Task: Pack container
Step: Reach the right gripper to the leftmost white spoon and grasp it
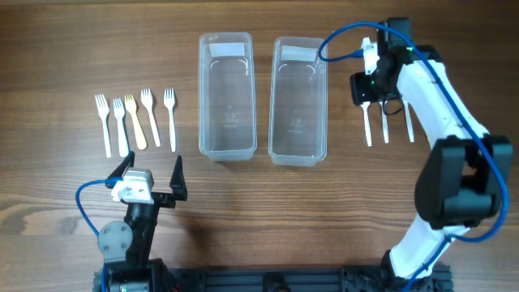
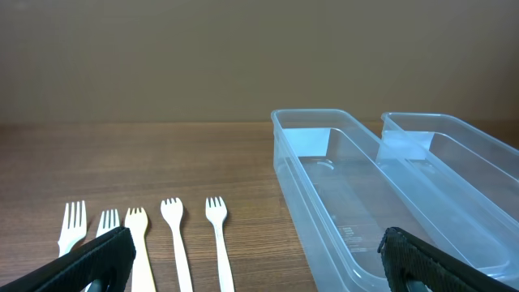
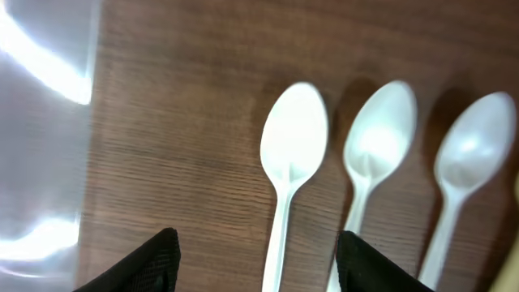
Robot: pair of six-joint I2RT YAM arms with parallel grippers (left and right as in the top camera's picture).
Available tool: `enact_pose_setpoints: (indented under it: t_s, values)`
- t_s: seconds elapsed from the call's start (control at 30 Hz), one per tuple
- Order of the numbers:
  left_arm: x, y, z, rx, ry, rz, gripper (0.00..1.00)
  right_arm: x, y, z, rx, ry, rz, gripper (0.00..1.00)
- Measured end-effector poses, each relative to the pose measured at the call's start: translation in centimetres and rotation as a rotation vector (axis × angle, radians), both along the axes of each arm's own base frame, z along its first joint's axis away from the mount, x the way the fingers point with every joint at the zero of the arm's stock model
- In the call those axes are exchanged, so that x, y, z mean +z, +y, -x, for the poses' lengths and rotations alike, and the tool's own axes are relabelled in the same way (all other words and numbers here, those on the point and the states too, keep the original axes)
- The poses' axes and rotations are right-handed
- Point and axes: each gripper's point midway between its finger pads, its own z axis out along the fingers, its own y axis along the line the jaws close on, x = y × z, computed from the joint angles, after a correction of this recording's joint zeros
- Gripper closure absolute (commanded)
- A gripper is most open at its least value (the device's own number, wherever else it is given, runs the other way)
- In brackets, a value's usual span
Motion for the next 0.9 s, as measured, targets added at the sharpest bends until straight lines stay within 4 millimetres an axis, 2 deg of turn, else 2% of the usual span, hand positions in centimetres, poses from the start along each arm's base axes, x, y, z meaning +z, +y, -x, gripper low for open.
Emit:
enact_pose_setpoints:
  t_s: [0.2,0.3,0.53,0.9]
  values:
    - [0.0,0.0,0.0,0.000,0.000,0.000,0.00,-3.1,-0.7,0.5,-0.034,0.078,0.000,0.40]
    - [0.0,0.0,0.0,0.000,0.000,0.000,0.00,-4.0,-1.7,0.7,-0.063,0.102,-0.001,0.45]
    - [0.0,0.0,0.0,0.000,0.000,0.000,0.00,-4.3,-3.3,0.8,-0.104,0.102,0.003,0.45]
    - [0.0,0.0,0.0,0.000,0.000,0.000,0.00,-5.0,-3.2,1.3,-0.102,0.111,0.003,0.44]
